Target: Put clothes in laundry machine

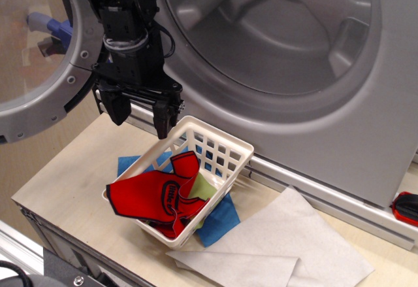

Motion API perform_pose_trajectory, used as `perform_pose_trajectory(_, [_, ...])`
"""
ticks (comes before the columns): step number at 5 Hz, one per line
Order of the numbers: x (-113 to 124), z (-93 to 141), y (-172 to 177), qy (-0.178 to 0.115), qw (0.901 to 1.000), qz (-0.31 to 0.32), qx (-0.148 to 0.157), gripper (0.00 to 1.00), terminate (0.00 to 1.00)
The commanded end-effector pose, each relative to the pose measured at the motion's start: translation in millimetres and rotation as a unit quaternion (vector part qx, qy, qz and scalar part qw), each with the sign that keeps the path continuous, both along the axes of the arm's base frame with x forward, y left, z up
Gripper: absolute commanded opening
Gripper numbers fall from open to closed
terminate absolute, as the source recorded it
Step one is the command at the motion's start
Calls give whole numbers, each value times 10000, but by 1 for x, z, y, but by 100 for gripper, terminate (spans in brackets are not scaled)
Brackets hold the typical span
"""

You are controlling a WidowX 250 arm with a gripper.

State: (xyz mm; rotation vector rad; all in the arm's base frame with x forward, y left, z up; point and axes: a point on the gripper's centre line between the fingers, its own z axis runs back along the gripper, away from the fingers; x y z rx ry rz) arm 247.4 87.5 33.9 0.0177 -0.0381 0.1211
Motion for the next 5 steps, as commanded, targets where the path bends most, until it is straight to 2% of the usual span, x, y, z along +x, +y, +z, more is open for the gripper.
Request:
perform_pose_trajectory(1, [0, 0, 0, 0, 10000, 0, 0, 100, 0])
perform_pose_trajectory(2, [-12, -1, -6, 309, 9935, 1084, -143, 100, 0])
perform_pose_trajectory(3, [-20, 4, -9, 461, 9829, 1751, -321, 100, 0])
perform_pose_trajectory(4, [-28, 9, -11, 357, 9719, 2293, -394, 100, 0])
perform_pose_trajectory(5, [-46, 9, -18, -146, 9592, 2801, -346, 100, 0])
